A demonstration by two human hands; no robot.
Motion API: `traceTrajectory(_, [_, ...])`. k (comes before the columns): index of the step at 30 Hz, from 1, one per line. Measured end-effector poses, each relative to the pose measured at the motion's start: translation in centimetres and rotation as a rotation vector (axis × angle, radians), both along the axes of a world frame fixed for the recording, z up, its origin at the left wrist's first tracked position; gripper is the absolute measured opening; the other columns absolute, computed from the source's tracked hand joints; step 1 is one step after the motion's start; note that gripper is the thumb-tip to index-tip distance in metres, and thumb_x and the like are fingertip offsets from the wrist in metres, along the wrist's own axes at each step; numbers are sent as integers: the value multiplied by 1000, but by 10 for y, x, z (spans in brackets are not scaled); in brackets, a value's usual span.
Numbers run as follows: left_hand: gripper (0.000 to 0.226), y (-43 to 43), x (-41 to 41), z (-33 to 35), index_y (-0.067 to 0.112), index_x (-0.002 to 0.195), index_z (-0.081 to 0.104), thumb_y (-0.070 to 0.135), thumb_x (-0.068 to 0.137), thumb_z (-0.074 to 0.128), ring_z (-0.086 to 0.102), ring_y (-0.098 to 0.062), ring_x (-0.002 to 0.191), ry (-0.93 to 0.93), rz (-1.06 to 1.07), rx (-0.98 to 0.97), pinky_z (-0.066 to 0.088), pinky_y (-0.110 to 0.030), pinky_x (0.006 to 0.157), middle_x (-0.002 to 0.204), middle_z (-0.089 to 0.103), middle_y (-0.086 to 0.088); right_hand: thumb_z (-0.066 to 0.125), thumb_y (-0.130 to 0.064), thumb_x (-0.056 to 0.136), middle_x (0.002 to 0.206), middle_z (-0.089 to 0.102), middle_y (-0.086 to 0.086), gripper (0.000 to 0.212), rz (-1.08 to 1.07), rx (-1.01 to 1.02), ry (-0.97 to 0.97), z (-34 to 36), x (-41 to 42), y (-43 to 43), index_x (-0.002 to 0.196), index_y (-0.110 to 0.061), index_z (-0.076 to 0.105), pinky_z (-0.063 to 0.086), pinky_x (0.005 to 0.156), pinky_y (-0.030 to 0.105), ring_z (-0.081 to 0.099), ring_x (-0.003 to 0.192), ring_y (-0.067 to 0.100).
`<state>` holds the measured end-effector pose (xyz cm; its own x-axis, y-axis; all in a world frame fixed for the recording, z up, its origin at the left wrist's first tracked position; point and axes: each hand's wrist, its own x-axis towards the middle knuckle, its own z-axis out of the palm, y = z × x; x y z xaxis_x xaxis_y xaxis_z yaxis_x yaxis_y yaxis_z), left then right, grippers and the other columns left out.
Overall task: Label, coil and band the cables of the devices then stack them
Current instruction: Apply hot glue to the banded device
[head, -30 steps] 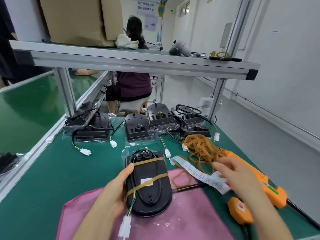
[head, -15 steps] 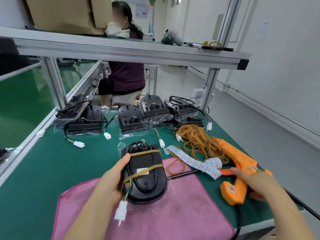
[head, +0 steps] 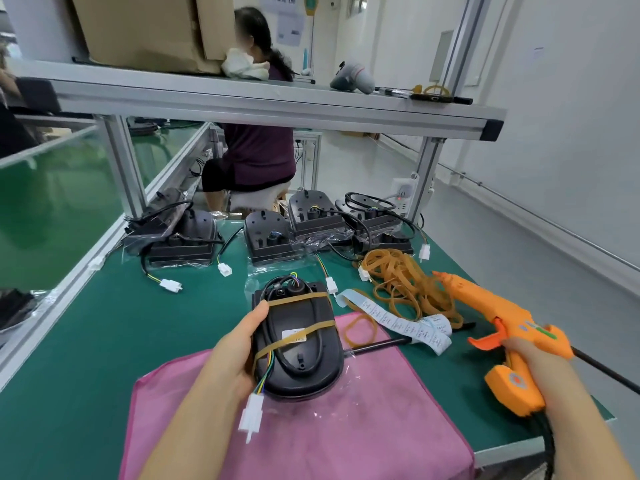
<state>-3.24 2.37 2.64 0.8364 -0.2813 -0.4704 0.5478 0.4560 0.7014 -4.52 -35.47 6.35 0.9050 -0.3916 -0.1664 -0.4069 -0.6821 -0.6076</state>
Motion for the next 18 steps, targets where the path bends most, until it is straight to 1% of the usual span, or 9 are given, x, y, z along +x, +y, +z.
traceTrajectory(2, [35, 0, 0, 2, 5, 113, 69, 33, 94, 59, 73, -30, 75, 0, 2, -15, 59, -36, 52, 100, 74, -19, 30, 14, 96, 158, 4, 22, 63, 31, -45, -31, 0, 30, -17, 144, 8, -11, 10, 114, 28, 19, 146, 29])
traceTrajectory(4, [36, 1, 1, 3, 5, 115, 69, 32, 94, 58, 73, -29, 75, 6, 11, -16, 59, -35, 54, 101, 74, -19, 28, 22, 91, 157, 9, 24, 65, -129, -153, -34, 32, 54, -12, 144, 10, -9, 26, 105, 23, 31, 139, 30])
traceTrajectory(6, [36, 2, 2, 5, 4, 115, 68, 31, 94, 59, 72, -30, 74, 14, 23, -16, 58, -35, 52, 103, 73, -20, 28, 25, 88, 155, 16, 25, 68, -93, -210, -25, 52, 63, -3, 145, 8, -4, 38, 89, 18, 42, 123, 26])
traceTrajectory(8, [35, 3, 3, 5, 3, 115, 68, 29, 93, 60, 72, -30, 73, 22, 43, -18, 57, -36, 50, 103, 73, -22, 29, 24, 89, 154, 22, 24, 70, 20, -219, -68, 61, 68, 15, 148, 3, -2, 36, 92, 24, 43, 121, 24])
traceTrajectory(10, [35, 3, 5, 5, 2, 114, 69, 28, 92, 62, 72, -32, 77, 27, 56, -13, 58, -37, 51, 104, 72, -22, 29, 21, 91, 155, 23, 20, 69, 307, -116, -110, 64, 56, 32, 149, -1, 0, 31, 101, 28, 36, 136, 27])
traceTrajectory(12, [35, 5, 7, 4, 2, 112, 70, 29, 91, 64, 72, -33, 79, 26, 59, -2, 58, -38, 54, 103, 73, -22, 33, 18, 92, 157, 21, 14, 68, 410, 55, -176, 63, 35, 53, 151, -5, 8, 27, 109, 26, 29, 142, 22])
traceTrajectory(14, [34, 6, 9, 4, 3, 108, 71, 31, 89, 65, 73, -33, 77, 25, 58, 12, 59, -39, 57, 101, 73, -21, 40, 12, 93, 151, 37, 13, 57, 366, 377, -208, 53, -6, 86, 146, -5, 30, 37, 107, 24, 45, 133, 16])
traceTrajectory(16, [33, 7, 12, 4, 3, 105, 72, 31, 88, 66, 73, -34, 76, 21, 59, 16, 59, -40, 58, 99, 74, -21, 49, 3, 91, 122, 63, 23, 34, 83, 864, -308, 33, -44, 121, 123, -5, 54, 57, 79, 34, 68, 103, 30])
traceTrajectory(18, [32, 7, 15, 3, 3, 101, 73, 31, 87, 67, 73, -34, 75, 10, 65, 28, 59, -42, 58, 97, 74, -21, 53, -1, 87, 98, 72, 22, 25, -49, 1025, -419, 15, -67, 136, 111, -7, 57, 58, 58, 33, 72, 82, 36])
